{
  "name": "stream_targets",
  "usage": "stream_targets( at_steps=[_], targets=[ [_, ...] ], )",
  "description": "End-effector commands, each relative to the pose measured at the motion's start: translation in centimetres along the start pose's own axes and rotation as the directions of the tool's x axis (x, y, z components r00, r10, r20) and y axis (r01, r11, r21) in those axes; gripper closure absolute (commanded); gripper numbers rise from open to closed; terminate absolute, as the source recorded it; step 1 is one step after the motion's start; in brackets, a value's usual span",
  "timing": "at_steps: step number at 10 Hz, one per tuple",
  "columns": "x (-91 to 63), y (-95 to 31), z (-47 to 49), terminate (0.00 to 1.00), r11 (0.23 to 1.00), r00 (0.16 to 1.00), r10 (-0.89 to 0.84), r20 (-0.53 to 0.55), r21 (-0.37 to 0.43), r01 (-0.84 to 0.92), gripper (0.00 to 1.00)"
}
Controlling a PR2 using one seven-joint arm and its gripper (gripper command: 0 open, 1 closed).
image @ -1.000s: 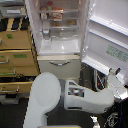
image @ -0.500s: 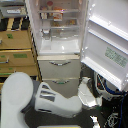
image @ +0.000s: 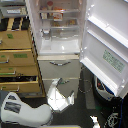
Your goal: Opening the fridge
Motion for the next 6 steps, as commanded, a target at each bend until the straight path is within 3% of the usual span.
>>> stream_targets(
  at_steps=[1, 2, 5, 6],
  targets=[
    [-25.7, 22.9, -14.2, 0.0, 0.953, 0.95, 0.302, 0.076, -0.065, -0.298, 0.0],
    [-28.1, 25.1, -17.0, 0.0, 0.925, 0.924, 0.376, 0.069, -0.09, -0.369, 0.0],
    [-31.9, 27.4, -23.0, 0.0, 0.901, 0.9, 0.433, 0.043, -0.041, -0.431, 0.0],
    [-32.1, 27.1, -23.8, 1.0, 0.91, 0.909, 0.415, 0.049, -0.023, -0.414, 0.0]
  ],
)
